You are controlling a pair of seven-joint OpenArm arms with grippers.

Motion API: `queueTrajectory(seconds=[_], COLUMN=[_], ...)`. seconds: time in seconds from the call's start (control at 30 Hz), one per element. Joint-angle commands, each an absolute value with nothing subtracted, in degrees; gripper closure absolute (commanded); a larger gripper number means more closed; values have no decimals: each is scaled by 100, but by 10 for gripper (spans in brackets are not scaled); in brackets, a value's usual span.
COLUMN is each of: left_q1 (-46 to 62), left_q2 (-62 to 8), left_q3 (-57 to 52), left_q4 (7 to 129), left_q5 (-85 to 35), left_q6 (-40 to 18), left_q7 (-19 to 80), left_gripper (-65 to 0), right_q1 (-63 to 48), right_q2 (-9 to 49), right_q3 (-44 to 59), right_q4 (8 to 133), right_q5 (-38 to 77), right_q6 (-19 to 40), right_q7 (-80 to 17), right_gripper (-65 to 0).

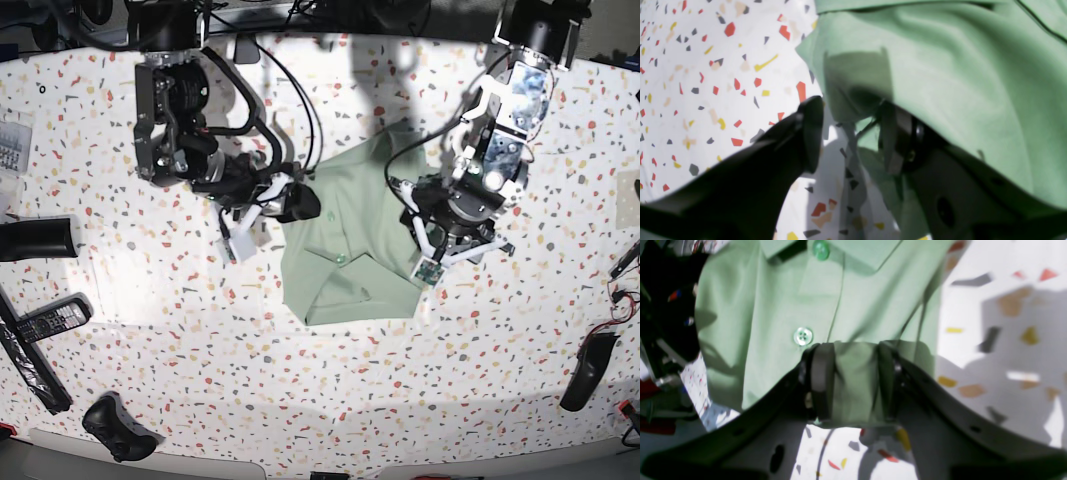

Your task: Fold the T-shirt properly

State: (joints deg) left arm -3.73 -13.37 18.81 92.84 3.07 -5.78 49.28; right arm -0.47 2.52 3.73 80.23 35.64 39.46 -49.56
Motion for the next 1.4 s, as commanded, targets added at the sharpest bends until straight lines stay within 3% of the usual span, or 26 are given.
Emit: queueTrajectory(seconds=[0.0, 0.13, 0.2, 0.3, 0.5, 0.73, 1.07, 1.23, 1.37], left_q1=[-510, -508, -499, -408, -296, 167, 2248, 3286, 4064], left_q2=[-1354, -1354, -1354, -1358, -1835, -2342, -2414, -2414, -2414], left_q3=[1874, 1874, 1874, 1874, 1752, 722, -1127, -1863, -2187], left_q4=[9373, 9380, 9456, 9821, 10283, 10516, 12173, 12420, 12650], left_q5=[497, 1870, 2274, 1824, 589, -502, -1081, -1079, -1055], left_q6=[-392, 930, 1057, 1044, 816, 473, -405, -495, -1125], left_q7=[4786, 4661, 4659, 4554, 4202, 4425, 4534, 4517, 4475], left_gripper=[-260, -260, -260, -260, -260, -260, -260, -260, -260], right_q1=[47, 47, 47, 45, -104, -1120, -2945, -3824, -4469], right_q2=[237, 259, 270, 270, 283, 631, 1100, 1096, 1098], right_q3=[355, 384, 491, 742, 1553, 2436, 3225, 3774, 4195], right_q4=[8147, 8530, 8842, 9297, 9996, 10803, 11902, 12274, 12617], right_q5=[3669, 3658, 3594, 3594, 3168, 3627, 3669, 3671, 3846], right_q6=[4000, 4000, 4000, 4000, 4000, 4000, 4000, 4000, 4000], right_q7=[-4882, -4770, -4742, -4757, -5033, -5100, -5256, -5262, -5544], right_gripper=[-212, -212, -212, -212, -212, -212, -212, -212, -212])
